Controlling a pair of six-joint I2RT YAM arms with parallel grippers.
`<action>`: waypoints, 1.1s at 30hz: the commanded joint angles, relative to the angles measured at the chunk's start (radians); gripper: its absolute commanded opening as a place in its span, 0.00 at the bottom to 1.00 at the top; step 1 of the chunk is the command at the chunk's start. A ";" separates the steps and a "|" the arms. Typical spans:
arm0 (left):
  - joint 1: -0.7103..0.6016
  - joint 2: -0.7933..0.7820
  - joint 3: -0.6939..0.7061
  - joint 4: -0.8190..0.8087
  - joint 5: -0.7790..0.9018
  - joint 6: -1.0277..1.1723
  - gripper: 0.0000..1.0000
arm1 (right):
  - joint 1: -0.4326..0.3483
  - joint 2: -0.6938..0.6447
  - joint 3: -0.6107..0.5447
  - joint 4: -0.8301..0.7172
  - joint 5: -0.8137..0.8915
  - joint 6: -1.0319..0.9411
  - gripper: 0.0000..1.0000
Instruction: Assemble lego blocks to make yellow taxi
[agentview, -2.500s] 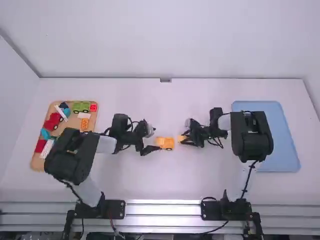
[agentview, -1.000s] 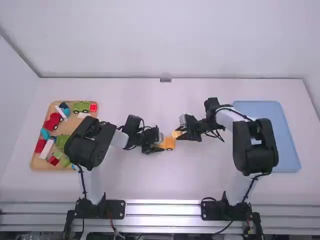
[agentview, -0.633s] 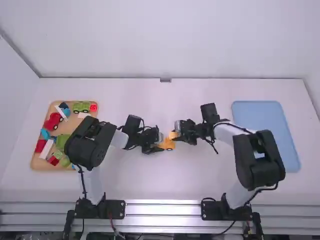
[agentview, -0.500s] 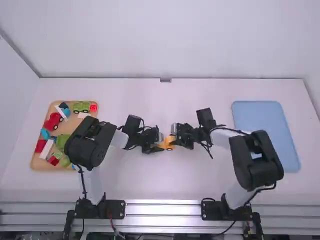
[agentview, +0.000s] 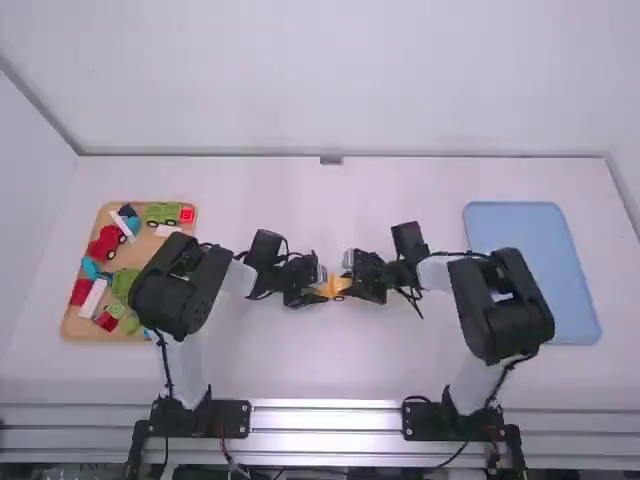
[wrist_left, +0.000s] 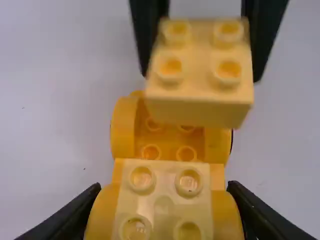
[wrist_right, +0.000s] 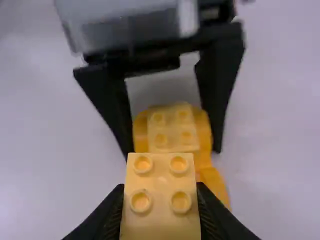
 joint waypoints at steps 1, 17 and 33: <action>-0.004 0.011 0.010 -0.005 0.019 -0.001 0.53 | 0.000 0.009 0.027 -0.008 -0.028 -0.062 0.32; -0.012 0.011 0.010 -0.034 0.087 0.005 0.52 | 0.011 0.009 0.031 0.008 0.006 -0.088 0.28; -0.013 0.011 0.010 -0.056 -0.019 0.007 0.50 | 0.016 0.082 0.036 0.080 -0.043 -0.080 0.27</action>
